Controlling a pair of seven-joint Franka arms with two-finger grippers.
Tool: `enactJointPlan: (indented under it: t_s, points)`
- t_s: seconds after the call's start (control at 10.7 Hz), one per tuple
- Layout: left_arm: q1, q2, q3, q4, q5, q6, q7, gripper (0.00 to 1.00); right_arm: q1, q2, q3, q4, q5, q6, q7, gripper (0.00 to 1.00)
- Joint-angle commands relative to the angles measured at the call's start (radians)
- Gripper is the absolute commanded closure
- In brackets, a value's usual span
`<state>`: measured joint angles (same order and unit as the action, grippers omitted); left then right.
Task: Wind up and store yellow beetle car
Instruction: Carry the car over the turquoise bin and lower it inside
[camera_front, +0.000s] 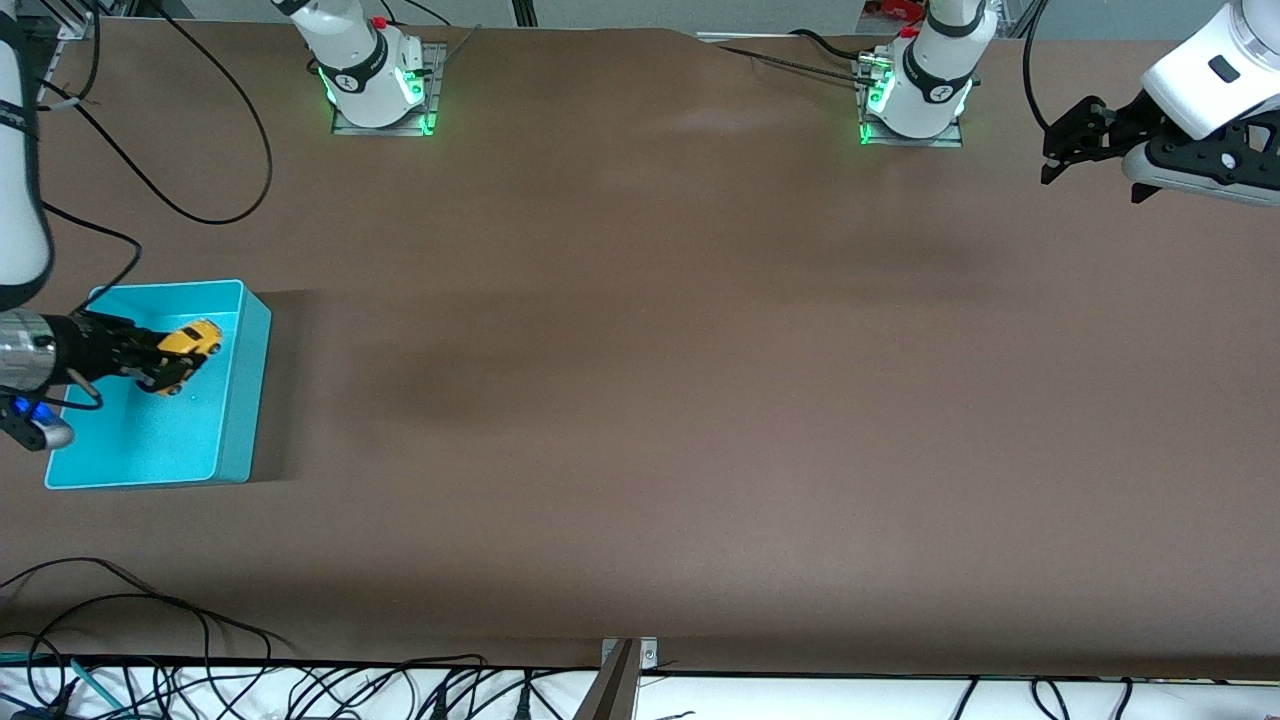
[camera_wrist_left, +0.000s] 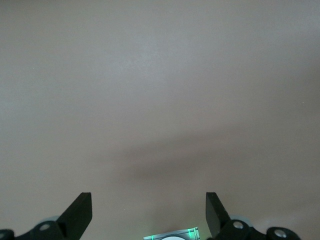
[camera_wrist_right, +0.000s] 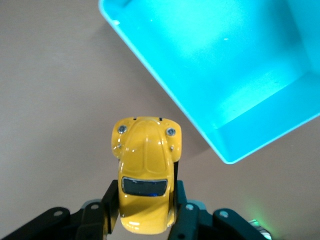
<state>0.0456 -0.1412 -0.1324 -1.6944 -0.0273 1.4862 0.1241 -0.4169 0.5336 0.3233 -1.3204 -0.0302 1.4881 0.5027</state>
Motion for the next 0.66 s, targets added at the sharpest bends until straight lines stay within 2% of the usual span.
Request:
enactJointPlan:
  t_s: [0.0, 0.09, 0.28, 0.38, 0.56]
  points:
    - [-0.004, 0.022, -0.01, 0.042, 0.018, -0.026, -0.009, 0.0, -0.048, -0.075, -0.019, -0.141, -0.013, 0.064, -0.15, 0.79]
    - [-0.003, 0.023, -0.009, 0.044, 0.017, -0.026, -0.004, 0.0, -0.059, -0.105, -0.062, -0.239, -0.01, 0.133, -0.223, 0.79]
    - [-0.003, 0.023, -0.009, 0.044, 0.018, -0.026, -0.006, 0.0, -0.091, -0.144, -0.107, -0.4, -0.014, 0.286, -0.391, 0.79]
    - [-0.001, 0.023, -0.009, 0.044, 0.02, -0.026, -0.006, 0.0, -0.094, -0.138, -0.148, -0.449, -0.014, 0.357, -0.489, 0.79]
    - [0.002, 0.025, -0.009, 0.044, 0.02, -0.026, -0.006, 0.0, -0.131, -0.089, -0.187, -0.528, -0.014, 0.531, -0.634, 0.79]
